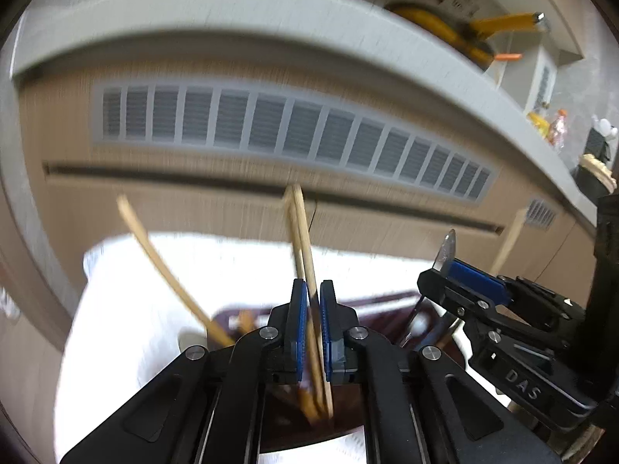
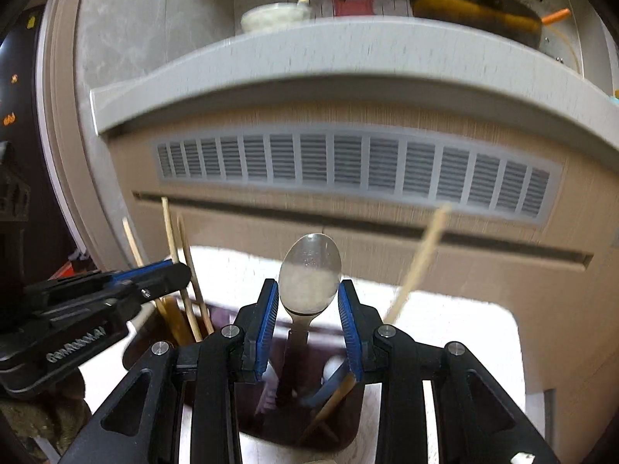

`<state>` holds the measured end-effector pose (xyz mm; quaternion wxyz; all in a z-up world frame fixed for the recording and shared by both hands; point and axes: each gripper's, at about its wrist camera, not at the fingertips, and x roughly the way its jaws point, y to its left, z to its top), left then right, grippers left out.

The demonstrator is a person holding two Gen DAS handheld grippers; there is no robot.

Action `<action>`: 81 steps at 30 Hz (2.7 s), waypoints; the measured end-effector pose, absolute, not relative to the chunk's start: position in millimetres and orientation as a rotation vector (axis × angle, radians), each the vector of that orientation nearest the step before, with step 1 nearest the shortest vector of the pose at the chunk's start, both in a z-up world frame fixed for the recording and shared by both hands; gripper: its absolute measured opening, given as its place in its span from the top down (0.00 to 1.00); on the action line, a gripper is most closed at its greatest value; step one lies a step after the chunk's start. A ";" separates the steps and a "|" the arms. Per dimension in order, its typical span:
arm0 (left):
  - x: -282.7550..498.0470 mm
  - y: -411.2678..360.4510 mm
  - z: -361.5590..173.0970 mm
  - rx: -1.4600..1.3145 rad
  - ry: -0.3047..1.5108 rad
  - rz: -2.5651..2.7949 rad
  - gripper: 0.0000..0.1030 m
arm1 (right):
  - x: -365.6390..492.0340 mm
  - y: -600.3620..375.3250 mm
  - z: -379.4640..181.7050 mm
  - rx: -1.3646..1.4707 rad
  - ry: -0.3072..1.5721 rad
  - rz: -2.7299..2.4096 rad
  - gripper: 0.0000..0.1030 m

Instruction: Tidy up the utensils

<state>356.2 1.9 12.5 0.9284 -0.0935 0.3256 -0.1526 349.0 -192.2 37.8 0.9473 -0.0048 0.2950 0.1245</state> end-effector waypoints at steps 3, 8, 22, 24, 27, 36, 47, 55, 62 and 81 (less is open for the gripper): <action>352.5 2.1 -2.0 -0.198 0.720 -0.284 0.91 | 348.4 -186.3 19.6 -0.041 0.686 0.265 0.71; 322.5 12.7 5.2 -0.236 0.695 -0.248 0.57 | 329.5 -184.8 14.2 -0.081 0.731 0.253 0.49; 125.0 12.4 46.7 -0.063 0.473 -0.167 0.00 | 152.6 -226.0 58.3 0.009 0.571 0.145 0.04; 100.8 8.3 44.5 -0.033 0.450 -0.149 0.00 | 131.1 -231.9 56.8 0.033 0.577 0.126 0.04; 73.0 2.9 40.7 -0.014 0.415 -0.140 0.00 | 103.7 -237.3 53.4 0.062 0.573 0.094 0.03; 27.9 -2.3 28.0 -0.012 0.427 -0.134 0.00 | 44.5 -233.5 45.0 0.000 0.486 -0.014 0.01; 21.3 10.1 30.6 -0.045 0.442 -0.097 0.00 | 33.1 -234.1 42.7 0.008 0.498 0.005 0.01; 20.8 8.3 29.9 -0.044 0.450 -0.098 0.00 | 29.9 -233.1 41.9 0.002 0.495 0.016 0.01; 22.5 7.9 28.5 -0.044 0.457 -0.106 0.00 | 29.6 -233.4 41.9 0.003 0.496 0.018 0.01; 22.1 4.7 23.5 -0.035 0.470 -0.110 0.00 | 29.6 -234.3 43.5 0.014 0.493 0.010 0.01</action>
